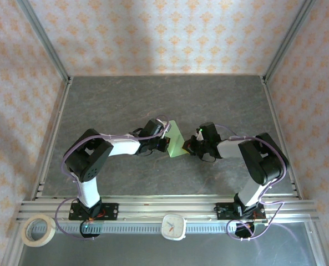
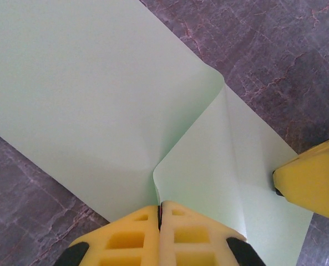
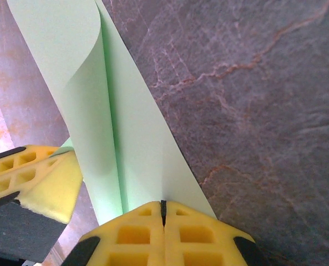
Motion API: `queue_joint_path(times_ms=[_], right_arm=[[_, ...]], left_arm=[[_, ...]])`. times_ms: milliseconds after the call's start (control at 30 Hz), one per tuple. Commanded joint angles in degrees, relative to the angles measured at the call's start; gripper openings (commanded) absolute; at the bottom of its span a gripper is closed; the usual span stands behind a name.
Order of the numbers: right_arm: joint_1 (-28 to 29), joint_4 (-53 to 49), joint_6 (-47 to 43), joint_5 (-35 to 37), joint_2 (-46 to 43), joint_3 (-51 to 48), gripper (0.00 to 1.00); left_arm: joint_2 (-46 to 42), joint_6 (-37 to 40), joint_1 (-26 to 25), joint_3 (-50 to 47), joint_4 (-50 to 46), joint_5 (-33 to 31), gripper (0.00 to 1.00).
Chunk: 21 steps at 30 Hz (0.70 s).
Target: Fold a paper plane with a square sheet of paper (pick it up from the middle)
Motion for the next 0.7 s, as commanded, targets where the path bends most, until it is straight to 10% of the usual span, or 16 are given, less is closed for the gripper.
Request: queue_joint_path(times_ms=[0, 667], right_arm=[[0.1, -6.6, -1.0, 5.1, 1.6, -0.6, 0.00], [0.1, -6.3, -1.1, 4.8, 2.0, -0.8, 0.00]], left_arm=[[0.9, 1.4, 0.4, 1.4, -1.6, -1.9, 0.00], [1.4, 1.5, 0.4, 1.1, 1.4, -1.7, 0.00]])
